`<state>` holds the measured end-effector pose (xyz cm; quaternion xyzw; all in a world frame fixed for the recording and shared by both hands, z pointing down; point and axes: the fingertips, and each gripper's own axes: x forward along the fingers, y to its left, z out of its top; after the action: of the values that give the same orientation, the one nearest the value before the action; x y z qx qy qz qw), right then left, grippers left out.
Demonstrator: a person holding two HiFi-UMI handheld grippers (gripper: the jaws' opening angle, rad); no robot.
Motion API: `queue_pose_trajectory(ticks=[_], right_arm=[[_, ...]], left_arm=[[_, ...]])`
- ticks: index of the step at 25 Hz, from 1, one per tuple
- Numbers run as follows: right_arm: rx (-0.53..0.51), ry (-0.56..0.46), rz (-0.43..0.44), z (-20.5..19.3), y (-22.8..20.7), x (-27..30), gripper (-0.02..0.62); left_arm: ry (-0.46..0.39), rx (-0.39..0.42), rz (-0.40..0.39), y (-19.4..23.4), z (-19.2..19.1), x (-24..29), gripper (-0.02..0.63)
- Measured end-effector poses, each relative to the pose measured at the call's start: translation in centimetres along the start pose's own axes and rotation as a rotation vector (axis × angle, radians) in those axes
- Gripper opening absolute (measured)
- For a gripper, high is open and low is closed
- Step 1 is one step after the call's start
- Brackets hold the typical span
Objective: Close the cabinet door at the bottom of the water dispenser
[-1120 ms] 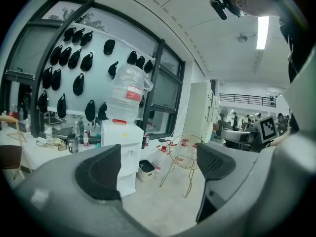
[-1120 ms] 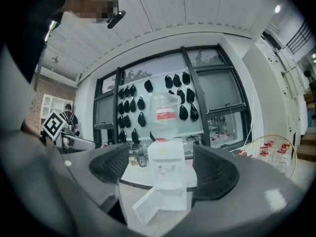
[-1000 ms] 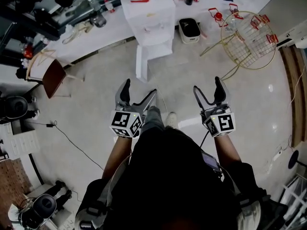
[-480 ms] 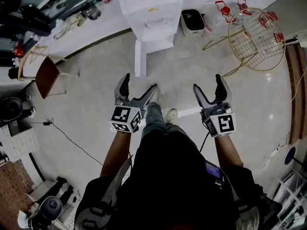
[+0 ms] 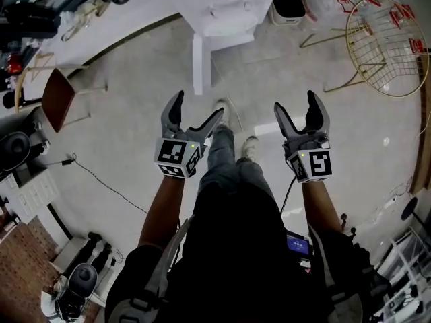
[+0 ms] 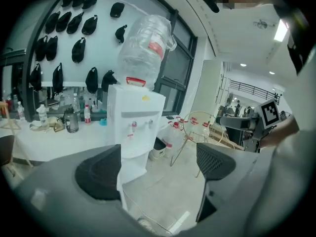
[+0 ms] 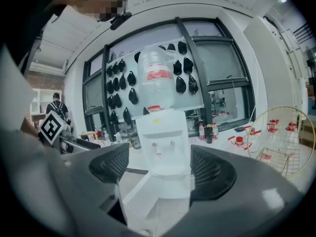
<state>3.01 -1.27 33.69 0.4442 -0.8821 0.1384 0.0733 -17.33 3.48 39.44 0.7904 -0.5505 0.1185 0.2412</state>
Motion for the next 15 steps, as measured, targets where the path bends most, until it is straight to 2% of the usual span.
queue_pose_trajectory(ticks=[4,9,15], right_arm=[[0.025,0.031,-0.008,-3.8,0.0,2.6,0.383],[0.013,0.084,0.029,-9.6,-0.1,6.9,0.383],[0.046,0.15,-0.042,-16.4,-1.1,8.2,0.368]], left_arm=[[0.036,-0.021,0.017,2.6,-3.5,1.7,0.476],[0.055,-0.054,0.051,6.1,-8.6,4.8,0.472],[0.123,-0.114,0.067,8.8,-15.4,6.6,0.472]])
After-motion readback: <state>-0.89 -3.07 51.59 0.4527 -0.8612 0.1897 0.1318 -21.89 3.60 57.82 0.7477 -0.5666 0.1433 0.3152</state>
